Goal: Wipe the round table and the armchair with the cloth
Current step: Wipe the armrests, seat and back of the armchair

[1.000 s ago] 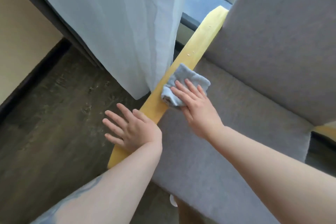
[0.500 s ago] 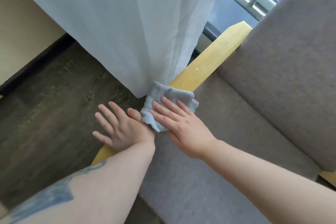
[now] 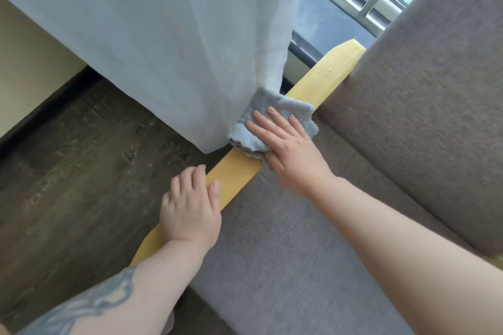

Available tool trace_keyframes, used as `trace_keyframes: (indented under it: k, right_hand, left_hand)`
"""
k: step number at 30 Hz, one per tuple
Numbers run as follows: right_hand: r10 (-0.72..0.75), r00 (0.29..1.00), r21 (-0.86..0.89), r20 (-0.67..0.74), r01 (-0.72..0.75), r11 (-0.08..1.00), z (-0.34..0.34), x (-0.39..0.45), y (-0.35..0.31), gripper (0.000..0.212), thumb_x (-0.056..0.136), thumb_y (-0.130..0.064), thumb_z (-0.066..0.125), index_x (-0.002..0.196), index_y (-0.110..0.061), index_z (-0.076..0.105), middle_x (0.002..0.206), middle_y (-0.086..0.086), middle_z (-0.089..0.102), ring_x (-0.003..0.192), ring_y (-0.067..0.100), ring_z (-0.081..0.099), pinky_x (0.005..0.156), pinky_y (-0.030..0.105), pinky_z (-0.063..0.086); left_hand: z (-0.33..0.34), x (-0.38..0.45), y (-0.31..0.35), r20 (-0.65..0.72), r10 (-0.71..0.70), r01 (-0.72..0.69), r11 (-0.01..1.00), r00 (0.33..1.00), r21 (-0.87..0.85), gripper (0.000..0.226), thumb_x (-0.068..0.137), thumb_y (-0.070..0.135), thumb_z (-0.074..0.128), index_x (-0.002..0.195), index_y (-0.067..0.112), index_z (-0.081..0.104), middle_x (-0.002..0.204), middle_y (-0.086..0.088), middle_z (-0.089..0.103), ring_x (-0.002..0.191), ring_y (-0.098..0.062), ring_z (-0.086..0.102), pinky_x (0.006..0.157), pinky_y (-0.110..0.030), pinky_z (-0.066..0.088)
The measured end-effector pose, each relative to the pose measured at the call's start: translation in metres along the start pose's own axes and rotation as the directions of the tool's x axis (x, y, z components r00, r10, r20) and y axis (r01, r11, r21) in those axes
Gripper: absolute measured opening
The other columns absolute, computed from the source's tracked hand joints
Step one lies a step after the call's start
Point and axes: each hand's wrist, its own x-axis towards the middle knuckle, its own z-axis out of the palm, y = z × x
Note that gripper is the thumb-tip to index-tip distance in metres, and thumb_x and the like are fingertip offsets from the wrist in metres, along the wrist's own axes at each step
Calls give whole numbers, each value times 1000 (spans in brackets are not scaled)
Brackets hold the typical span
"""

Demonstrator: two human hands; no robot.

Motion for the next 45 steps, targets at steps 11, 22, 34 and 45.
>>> trace_keyframes:
  k: [11,22,34,45]
  right_hand:
    - [66,991,27,-119,-63,998,15,-24,-7,57,91,-25,47,147,-25,35,156,-5,26,146,17,13,118,40,7]
    - [99,985,25,-144,-97,995,5,-16,12,58,88,-25,43,146,-24,38,155,-1,28,146,21,16,117,47,12]
    - [-299,952,26,66,298,954,20,-29,-21,55,89,-25,37,145,-24,41,154,-2,31,145,20,19,119,41,8]
    - [-71,997,32,-19,72,997,12,-16,-7,62,84,-20,36,146,-24,37,155,-1,28,146,20,15,118,39,3]
  left_hand:
    - [-8,-1,-5,45,205,-207,978,978,41,72,87,54,35,140,7,40,110,-8,58,90,-27,57,60,-38,49]
    - [-8,1,-4,54,178,-180,983,983,41,75,82,65,36,136,13,42,106,-5,58,88,-24,57,58,-33,45]
    - [-4,3,-5,70,171,-172,985,983,7,76,75,62,41,122,4,49,100,-11,61,84,-31,60,56,-37,50]
    - [-9,3,-3,94,167,-169,986,981,14,76,82,65,35,129,6,47,107,-9,61,89,-28,59,59,-36,49]
